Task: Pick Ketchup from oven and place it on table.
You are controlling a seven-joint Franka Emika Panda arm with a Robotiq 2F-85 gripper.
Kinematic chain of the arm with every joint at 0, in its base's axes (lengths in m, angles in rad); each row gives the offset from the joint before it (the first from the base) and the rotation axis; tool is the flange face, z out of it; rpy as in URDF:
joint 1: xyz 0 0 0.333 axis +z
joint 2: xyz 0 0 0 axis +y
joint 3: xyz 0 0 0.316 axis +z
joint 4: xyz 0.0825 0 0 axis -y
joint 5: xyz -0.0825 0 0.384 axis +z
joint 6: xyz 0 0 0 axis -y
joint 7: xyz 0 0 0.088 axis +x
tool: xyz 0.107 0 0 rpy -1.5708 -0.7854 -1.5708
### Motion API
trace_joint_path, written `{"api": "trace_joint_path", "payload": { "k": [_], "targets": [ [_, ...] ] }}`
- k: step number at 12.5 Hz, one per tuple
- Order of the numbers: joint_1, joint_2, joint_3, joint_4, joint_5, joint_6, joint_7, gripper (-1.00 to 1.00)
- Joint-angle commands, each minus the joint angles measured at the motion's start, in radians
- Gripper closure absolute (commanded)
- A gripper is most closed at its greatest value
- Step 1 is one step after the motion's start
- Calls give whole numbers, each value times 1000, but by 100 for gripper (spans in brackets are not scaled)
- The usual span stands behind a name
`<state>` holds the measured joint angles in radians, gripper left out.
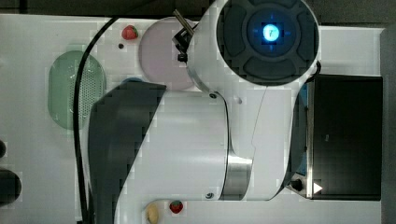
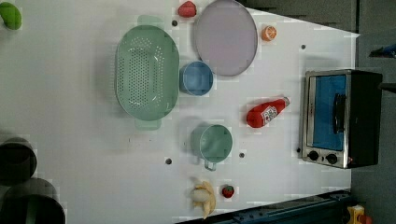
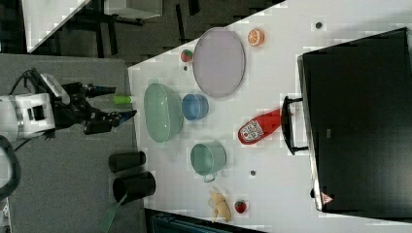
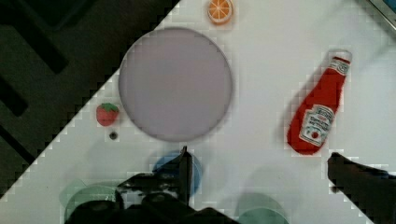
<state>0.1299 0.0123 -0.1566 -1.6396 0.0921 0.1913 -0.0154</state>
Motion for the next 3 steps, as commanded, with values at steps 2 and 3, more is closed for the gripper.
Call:
{"api": "trace_joint_path", "payload": {
  "k": [2,3],
  "targets": [
    [-12,43,-8,59,-25,-176,0,-100],
    [-12,43,-14,77,-25,-208,0,-100]
  ]
}}
